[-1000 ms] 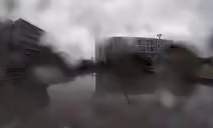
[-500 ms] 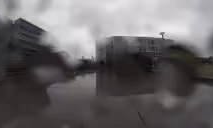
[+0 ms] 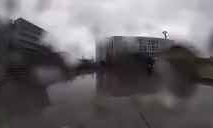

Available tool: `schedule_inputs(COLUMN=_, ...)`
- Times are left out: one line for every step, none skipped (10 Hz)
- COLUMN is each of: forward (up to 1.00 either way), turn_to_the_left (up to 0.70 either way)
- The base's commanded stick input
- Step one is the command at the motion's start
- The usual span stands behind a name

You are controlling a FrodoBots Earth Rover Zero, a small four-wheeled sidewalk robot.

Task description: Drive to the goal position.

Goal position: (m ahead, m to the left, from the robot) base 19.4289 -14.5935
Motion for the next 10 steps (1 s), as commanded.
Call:
schedule_inputs(forward=0.98, turn_to_the_left=0.00)
schedule_inputs(forward=0.98, turn_to_the_left=0.00)
schedule_inputs(forward=0.98, turn_to_the_left=0.00)
schedule_inputs(forward=0.98, turn_to_the_left=0.00)
schedule_inputs(forward=0.98, turn_to_the_left=0.00)
schedule_inputs(forward=0.98, turn_to_the_left=0.00)
schedule_inputs(forward=0.98, turn_to_the_left=0.00)
schedule_inputs(forward=0.98, turn_to_the_left=0.00)
schedule_inputs(forward=0.98, turn_to_the_left=0.00)
schedule_inputs(forward=0.98, turn_to_the_left=0.00)
